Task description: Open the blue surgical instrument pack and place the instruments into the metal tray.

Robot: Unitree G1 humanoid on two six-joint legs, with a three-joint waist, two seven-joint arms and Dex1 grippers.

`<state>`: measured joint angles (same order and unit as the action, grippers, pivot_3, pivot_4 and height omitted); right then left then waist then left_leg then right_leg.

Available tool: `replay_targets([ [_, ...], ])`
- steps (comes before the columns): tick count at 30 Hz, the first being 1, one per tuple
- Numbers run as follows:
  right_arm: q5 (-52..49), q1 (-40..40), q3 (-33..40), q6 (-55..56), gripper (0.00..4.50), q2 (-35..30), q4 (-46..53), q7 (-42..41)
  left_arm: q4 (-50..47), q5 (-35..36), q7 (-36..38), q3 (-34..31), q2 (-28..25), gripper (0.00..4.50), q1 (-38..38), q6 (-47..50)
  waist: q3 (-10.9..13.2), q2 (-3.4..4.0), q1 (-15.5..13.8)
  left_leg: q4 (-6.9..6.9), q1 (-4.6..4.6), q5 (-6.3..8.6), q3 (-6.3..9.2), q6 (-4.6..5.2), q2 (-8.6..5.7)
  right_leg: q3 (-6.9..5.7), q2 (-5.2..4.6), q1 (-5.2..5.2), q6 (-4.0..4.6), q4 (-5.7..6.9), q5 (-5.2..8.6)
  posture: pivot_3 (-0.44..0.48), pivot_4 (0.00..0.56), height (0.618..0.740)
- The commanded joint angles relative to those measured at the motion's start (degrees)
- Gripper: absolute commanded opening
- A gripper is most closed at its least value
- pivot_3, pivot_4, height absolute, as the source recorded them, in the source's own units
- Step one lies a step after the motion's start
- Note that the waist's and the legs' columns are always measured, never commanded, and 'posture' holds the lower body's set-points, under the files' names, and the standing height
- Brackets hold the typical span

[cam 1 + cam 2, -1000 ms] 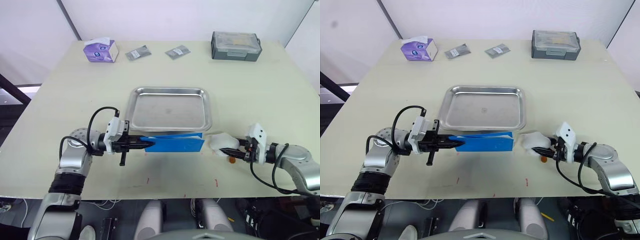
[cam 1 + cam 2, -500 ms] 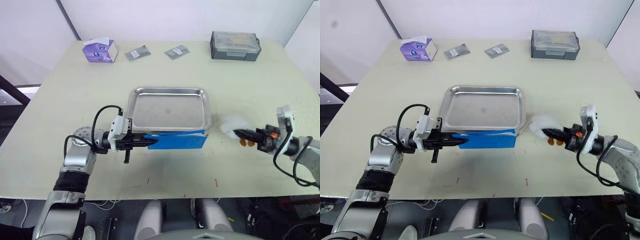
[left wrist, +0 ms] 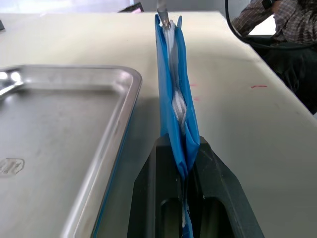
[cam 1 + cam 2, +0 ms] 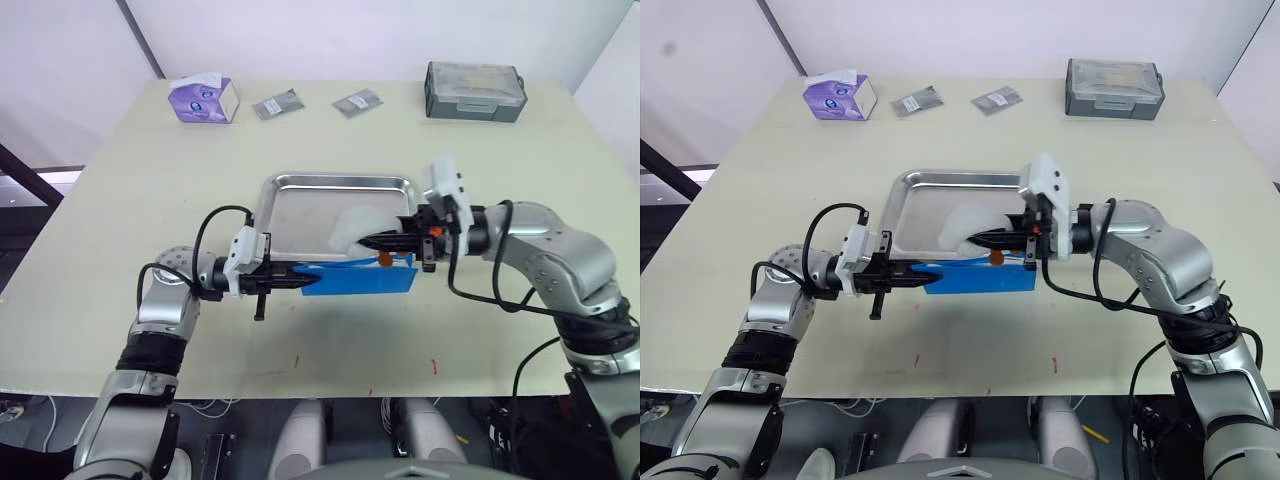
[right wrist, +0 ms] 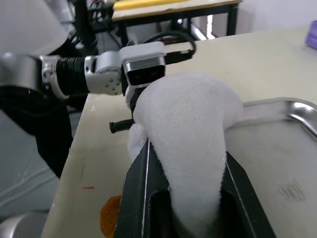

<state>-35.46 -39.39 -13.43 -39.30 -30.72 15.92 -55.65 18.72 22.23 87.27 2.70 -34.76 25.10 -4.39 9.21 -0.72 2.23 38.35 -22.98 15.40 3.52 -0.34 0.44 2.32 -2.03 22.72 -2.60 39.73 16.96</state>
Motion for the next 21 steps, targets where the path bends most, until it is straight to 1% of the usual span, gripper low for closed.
replay_targets([
  [1,6.01,-3.33,-3.95,6.31,0.00,0.72,-0.24,-2.91,-0.97,-0.35,0.43,0.36,-0.02,0.00,0.04,-0.76,0.00,0.00,0.12,0.00,0.01,0.00,-0.02,0.00,-0.01,0.01,0.00,0.00,0.00,0.00,0.00,0.000,0.150,0.734],
  [4,9.80,-5.38,-7.36,9.14,0.00,2.96,-1.63,-3.63,-1.09,-0.48,0.31,0.37,0.20,0.00,-0.16,-0.77,0.00,0.00,0.21,0.00,0.03,0.00,0.01,0.00,-0.01,0.00,0.02,0.00,0.00,0.02,0.00,0.000,0.150,0.734],
  [9,13.32,-7.43,-10.55,11.91,0.00,6.75,-2.63,-4.61,-0.68,-0.60,0.27,0.39,0.65,0.00,0.29,-0.75,0.00,0.01,0.23,0.00,0.04,0.00,0.01,0.00,0.00,0.00,0.01,0.00,0.00,0.03,0.00,0.000,0.150,0.734],
  [15,14.91,-7.15,-10.06,14.09,0.00,10.74,-2.98,-4.27,0.01,-0.88,-0.04,0.39,1.27,0.00,0.98,-0.88,0.00,0.01,0.16,0.00,0.04,-0.01,0.04,-0.01,-0.02,-0.01,-0.01,0.00,0.00,0.04,0.00,0.000,0.150,0.734],
  [17,15.08,-6.54,-9.86,14.26,0.00,10.97,-2.37,-4.38,0.22,-0.96,-0.09,0.38,1.36,0.00,1.12,-0.98,0.00,0.01,0.19,0.00,0.04,-0.01,0.04,-0.01,-0.02,-0.02,0.00,0.00,0.00,0.04,0.00,0.000,0.150,0.734],
  [21,13.56,-2.84,-10.27,12.83,0.00,7.81,2.33,-7.66,1.20,-1.22,-0.05,0.14,1.46,0.00,1.47,-1.46,0.00,0.01,0.18,0.00,0.03,0.00,0.05,-0.01,-0.02,-0.03,0.00,0.00,0.00,0.03,0.00,0.000,0.150,0.734],
])
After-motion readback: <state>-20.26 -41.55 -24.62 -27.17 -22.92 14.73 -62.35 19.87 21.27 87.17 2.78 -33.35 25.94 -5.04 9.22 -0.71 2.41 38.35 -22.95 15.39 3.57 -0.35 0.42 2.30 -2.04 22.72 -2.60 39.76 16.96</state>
